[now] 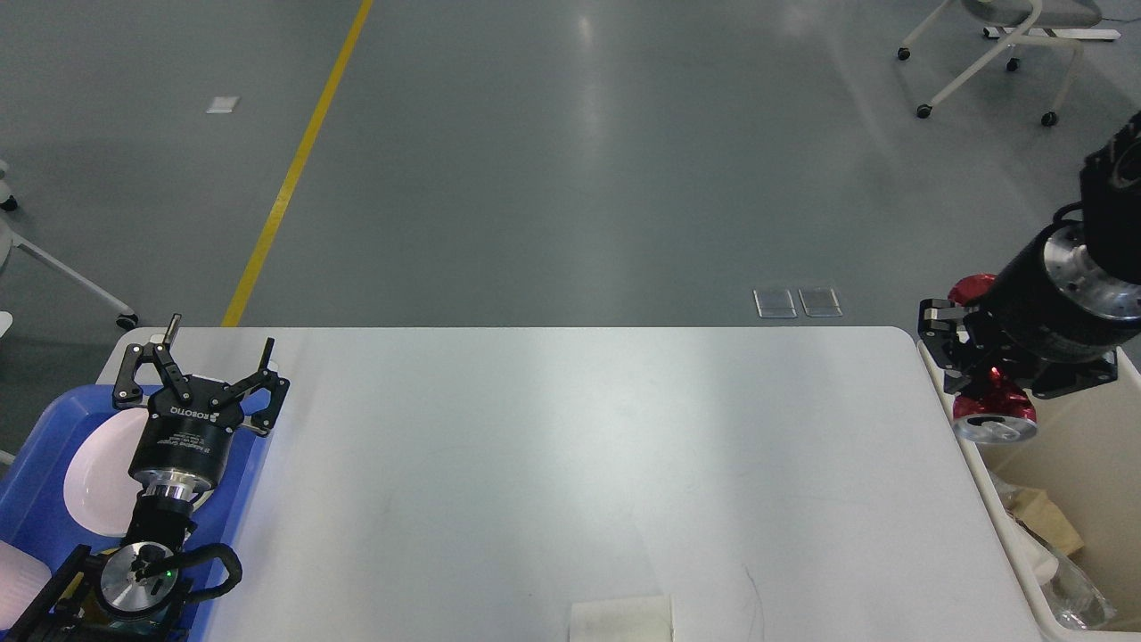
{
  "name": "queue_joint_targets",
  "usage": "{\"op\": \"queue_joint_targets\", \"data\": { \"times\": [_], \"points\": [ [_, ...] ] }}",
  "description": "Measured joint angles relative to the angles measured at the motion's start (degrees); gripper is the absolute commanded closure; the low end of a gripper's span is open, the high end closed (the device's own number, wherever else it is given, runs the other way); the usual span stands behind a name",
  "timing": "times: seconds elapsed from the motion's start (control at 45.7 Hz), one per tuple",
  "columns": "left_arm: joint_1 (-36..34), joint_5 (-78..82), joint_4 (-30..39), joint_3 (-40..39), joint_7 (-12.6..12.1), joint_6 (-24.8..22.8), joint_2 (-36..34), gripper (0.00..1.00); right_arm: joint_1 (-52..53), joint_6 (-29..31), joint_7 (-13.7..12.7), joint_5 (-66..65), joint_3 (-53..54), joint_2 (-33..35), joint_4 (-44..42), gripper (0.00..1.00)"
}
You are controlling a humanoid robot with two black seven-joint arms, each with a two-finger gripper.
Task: Tidy desktop
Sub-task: 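Lift the red wrapper and carry it over the bin, then lower the red wrapper into the bin and release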
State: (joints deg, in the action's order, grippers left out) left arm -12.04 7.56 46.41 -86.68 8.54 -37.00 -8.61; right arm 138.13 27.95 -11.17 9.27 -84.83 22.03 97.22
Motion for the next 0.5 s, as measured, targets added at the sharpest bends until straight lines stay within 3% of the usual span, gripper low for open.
{"op": "queue_joint_targets", "data": {
  "times": [0.285,0.504],
  "points": [
    [0.01,0.00,0.00,-0.02,0.08,0.00,0.00,0.04,-17.37,-6.29,0.08,-1.35,-2.47,14.83,-14.71,1.00],
    [0.04,0.00,0.00,0.00,0.08,0.00,0.00,0.04,-37.24,-9.74,0.11,-2.03,8.59,23.90,-30.84,1.00]
  ]
}}
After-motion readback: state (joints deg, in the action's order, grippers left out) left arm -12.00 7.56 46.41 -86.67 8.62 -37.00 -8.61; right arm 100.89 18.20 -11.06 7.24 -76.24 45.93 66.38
